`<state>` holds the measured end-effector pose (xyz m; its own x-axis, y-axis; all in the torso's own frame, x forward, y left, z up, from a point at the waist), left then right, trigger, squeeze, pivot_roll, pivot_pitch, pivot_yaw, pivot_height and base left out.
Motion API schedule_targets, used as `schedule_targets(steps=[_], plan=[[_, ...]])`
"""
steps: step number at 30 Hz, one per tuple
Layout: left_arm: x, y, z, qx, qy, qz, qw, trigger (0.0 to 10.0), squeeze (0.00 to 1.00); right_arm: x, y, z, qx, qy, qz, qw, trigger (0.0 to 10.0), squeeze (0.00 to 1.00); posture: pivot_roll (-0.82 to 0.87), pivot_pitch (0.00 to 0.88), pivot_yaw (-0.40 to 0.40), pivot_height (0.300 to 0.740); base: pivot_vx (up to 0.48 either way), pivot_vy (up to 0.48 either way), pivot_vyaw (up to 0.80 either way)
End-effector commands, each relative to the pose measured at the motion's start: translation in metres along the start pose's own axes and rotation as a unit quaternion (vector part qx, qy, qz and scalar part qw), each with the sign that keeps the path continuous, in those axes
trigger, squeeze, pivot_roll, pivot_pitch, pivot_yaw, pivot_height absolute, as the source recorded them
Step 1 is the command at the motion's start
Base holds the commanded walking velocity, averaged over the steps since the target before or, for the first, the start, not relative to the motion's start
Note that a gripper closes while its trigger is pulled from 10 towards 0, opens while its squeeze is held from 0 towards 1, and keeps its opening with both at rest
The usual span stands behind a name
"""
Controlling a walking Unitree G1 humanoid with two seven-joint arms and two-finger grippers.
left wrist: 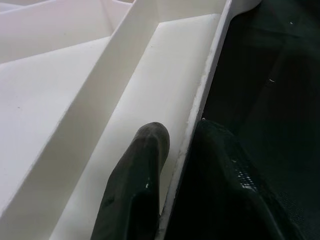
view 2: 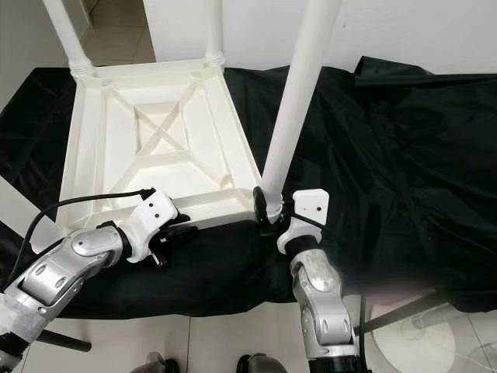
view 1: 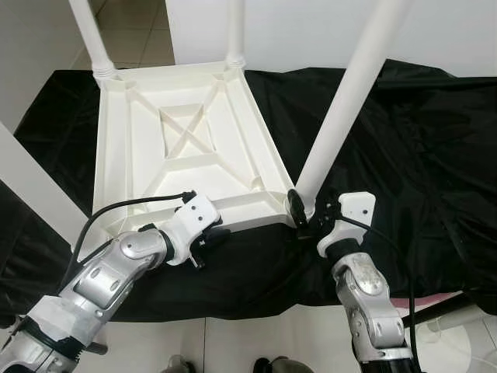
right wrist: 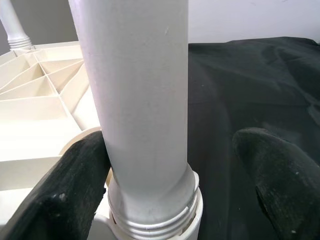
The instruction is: Building children table
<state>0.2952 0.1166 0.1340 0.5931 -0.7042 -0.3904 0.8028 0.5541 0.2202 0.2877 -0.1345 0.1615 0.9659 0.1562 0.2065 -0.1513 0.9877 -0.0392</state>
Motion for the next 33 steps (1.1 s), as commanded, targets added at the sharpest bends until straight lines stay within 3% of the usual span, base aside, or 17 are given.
schedule_targets(steps=[1, 20, 25, 29, 30, 33], plan=[[-0.015, 0.015, -0.051, -0.048, 0.114, 0.074, 0.990, 0.0, 0.00, 0.001, -0.025, 0.004, -0.008, -0.011, -0.043, 0.999, 10.0, 0.00, -0.05, 0.147, -0.031, 0.740, 0.000, 0.000, 0.00], [-0.029, 0.000, -0.046, -0.073, 0.104, 0.083, 0.988, 0.0, 0.00, 0.056, -0.022, -0.002, -0.019, -0.005, 0.030, 0.999, 10.0, 0.00, -0.02, 0.175, -0.035, 0.740, 0.000, 0.000, 0.00], [-0.030, -0.001, -0.043, -0.078, 0.097, 0.082, 0.989, 0.0, 0.00, 0.057, -0.024, -0.005, -0.029, 0.000, 0.032, 0.999, 10.0, 0.00, -0.02, 0.175, -0.035, 0.740, 0.000, 0.000, 0.00], [-0.028, -0.006, -0.037, -0.074, 0.085, 0.072, 0.991, 0.0, 0.00, 0.055, -0.035, -0.007, -0.035, 0.001, 0.015, 0.999, 10.0, 0.00, -0.02, 0.174, -0.037, 0.740, 0.000, 0.000, 0.00], [-0.026, -0.007, -0.037, -0.077, 0.082, 0.067, 0.991, 10.0, 0.00, 0.051, -0.042, -0.008, -0.038, 0.001, 0.004, 0.999, 10.0, 0.00, -0.02, 0.168, -0.038, 0.740, 0.000, 0.000, 0.00], [-0.024, -0.010, -0.036, -0.087, 0.072, 0.052, 0.992, 10.0, 0.00, 0.043, -0.052, -0.009, -0.040, -0.007, -0.016, 0.999, 10.0, 0.00, -0.02, 0.162, -0.036, 0.740, 0.000, 0.000, 0.00]])
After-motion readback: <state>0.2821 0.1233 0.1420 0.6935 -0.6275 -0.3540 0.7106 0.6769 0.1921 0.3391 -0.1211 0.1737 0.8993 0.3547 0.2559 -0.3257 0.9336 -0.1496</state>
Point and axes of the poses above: a point about 5 cm out from each wrist's last joint towards the gripper, its own x axis pointing out of the wrist towards the gripper, its own z axis along the axis of the wrist's last joint, y = z × x, the point moved 1 cm from there along x, pointing out of the wrist towards the gripper, and after that the axes turned 4 degrees about -x, right-handed, at the moved point
